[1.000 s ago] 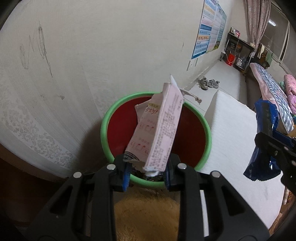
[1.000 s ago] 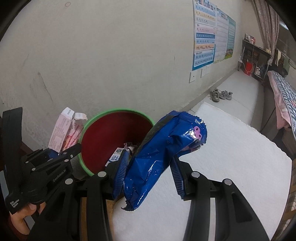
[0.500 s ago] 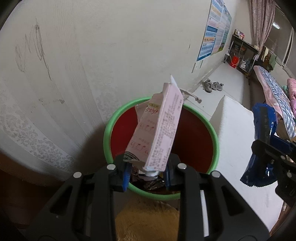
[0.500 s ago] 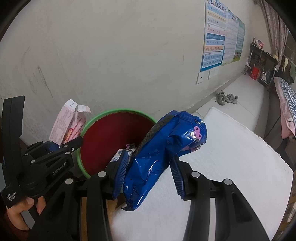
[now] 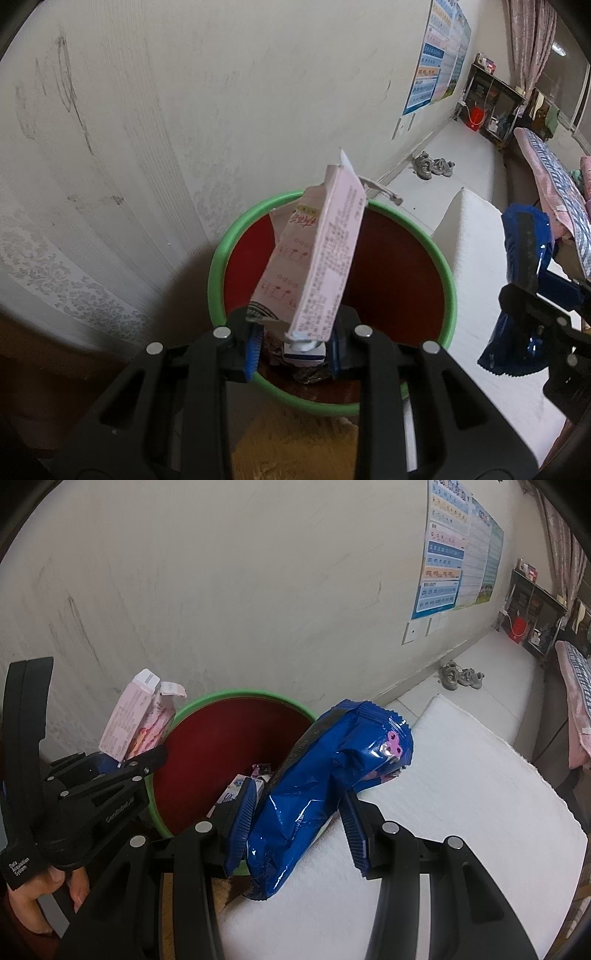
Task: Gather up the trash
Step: 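Carry the pink packet and blue bag over the red bin with both tools, then open both tools to drop the pink packet and blue bag into the bin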
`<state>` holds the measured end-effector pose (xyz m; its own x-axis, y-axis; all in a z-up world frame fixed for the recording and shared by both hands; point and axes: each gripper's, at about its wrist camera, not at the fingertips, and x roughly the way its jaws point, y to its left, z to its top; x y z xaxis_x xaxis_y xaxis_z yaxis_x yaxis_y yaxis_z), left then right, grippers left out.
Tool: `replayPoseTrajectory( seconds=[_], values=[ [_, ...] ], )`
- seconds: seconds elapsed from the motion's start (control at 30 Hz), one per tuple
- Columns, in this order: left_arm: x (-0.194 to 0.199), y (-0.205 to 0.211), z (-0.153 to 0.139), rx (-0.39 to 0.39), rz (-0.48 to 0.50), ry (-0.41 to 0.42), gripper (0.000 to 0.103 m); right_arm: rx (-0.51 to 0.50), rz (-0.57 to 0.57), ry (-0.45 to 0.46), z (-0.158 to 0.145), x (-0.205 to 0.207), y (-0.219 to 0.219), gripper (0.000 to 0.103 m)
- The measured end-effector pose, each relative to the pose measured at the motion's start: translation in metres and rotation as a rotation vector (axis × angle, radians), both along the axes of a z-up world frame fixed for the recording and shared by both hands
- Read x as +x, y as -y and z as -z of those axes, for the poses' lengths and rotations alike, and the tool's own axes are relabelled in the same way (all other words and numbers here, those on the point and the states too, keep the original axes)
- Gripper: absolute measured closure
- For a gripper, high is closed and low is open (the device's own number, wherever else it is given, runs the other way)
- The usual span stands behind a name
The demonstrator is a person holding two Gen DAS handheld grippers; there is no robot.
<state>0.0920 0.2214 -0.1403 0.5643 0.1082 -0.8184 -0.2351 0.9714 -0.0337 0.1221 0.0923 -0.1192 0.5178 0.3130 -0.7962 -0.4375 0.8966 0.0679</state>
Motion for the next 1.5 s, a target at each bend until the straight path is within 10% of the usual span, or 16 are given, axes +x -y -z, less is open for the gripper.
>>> replayPoseTrajectory(
  seconds=[1.1,1.37,1.5],
  values=[
    [0.043,-0.013,0.032,-0.033,0.003,-0.094,0.074,0.006,-0.056,-0.037,0.025,0.028,-0.011,0.058],
    [0.044,-0.015,0.027,-0.036,-0.024,-0.063,0.033,0.006,-0.063,-0.042,0.026,0.03,-0.014,0.057],
    [0.035,-0.022,0.021,-0.052,-0.06,-0.044,0.031,0.022,-0.068,-0.053,0.026,0.033,-0.017,0.051]
  ],
)
